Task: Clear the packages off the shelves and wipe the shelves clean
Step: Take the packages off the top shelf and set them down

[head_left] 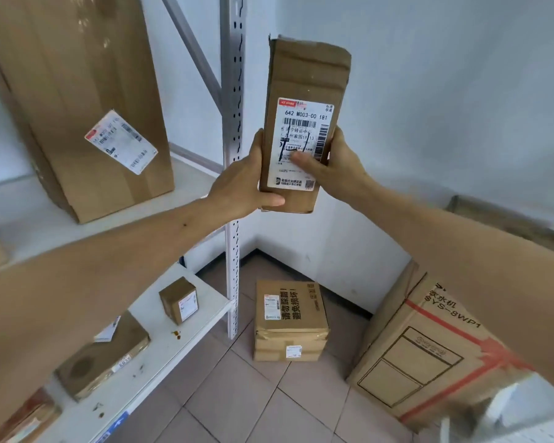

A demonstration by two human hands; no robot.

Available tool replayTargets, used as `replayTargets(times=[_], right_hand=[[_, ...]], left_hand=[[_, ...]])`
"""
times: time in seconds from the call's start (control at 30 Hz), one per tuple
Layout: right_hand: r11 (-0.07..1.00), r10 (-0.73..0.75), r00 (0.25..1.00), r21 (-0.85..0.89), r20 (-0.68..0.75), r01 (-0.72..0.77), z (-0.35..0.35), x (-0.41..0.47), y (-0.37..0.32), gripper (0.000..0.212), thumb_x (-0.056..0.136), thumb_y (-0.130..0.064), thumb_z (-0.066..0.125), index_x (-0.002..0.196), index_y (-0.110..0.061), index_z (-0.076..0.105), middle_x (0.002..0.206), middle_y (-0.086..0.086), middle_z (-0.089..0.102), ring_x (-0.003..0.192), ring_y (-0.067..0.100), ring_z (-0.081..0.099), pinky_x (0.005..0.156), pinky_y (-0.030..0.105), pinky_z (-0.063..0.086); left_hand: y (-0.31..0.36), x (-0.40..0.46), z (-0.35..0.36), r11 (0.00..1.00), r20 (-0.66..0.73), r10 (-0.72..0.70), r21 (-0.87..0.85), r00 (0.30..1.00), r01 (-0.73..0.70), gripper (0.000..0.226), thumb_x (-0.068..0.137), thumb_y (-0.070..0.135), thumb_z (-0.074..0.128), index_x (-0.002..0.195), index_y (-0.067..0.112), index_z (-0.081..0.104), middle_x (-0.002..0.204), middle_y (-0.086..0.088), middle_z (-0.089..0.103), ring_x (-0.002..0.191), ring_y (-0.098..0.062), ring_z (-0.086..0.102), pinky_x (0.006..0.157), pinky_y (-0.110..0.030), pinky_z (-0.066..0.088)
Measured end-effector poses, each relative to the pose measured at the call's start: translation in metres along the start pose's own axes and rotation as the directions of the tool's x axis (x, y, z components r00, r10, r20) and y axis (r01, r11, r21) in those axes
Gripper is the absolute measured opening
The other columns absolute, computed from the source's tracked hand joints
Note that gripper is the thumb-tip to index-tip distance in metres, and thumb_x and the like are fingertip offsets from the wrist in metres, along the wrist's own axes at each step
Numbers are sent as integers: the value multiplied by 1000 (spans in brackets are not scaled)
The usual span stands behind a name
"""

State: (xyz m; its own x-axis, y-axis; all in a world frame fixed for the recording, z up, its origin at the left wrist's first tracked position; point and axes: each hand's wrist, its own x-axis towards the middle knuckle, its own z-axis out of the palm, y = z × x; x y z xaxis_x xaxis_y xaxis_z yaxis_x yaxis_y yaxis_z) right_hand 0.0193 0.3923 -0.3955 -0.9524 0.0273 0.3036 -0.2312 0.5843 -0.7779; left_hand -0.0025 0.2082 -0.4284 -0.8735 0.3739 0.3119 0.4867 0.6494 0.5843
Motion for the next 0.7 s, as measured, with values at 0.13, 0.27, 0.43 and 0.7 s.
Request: replayTargets(times=[0.13,0.27,0.43,0.7], right_hand=[[998,64,997,-6,37,-64,27,27,85,73,87,-38,74,144,-19,33,113,-19,60,94,1,59,71,9,48],[993,122,988,-13,97,-121,51,39,172,76,87,-34,74,146,-16,29,115,-18,56,96,0,54,64,0,44],[984,178,970,-24,164,-176,86,46,292,64,85,-29,78,134,-18,39,107,-28,55,79,-18,55,64,-3,40],[968,231,930,27,287,-249,153,40,498,59,81,-30,81,124,-34,41,106,-29,63,96,-12,61,84,17,51]], left_hand=[[-45,25,72,999,37,-21,-25,999,22,109,79,23,81,154,25,2,141,0,55,119,-25,59,86,-31,48],[-92,41,154,998,79,-55,-26,995,57,111,81,21,79,156,24,-3,147,-1,49,122,-25,57,85,-28,44],[-151,54,263,994,148,-106,-21,983,110,114,79,23,80,156,23,-5,151,-2,44,124,-22,56,92,-35,49],[-242,50,448,977,169,-211,17,963,212,124,77,24,82,155,26,-13,153,1,42,125,-23,56,96,-45,52]])
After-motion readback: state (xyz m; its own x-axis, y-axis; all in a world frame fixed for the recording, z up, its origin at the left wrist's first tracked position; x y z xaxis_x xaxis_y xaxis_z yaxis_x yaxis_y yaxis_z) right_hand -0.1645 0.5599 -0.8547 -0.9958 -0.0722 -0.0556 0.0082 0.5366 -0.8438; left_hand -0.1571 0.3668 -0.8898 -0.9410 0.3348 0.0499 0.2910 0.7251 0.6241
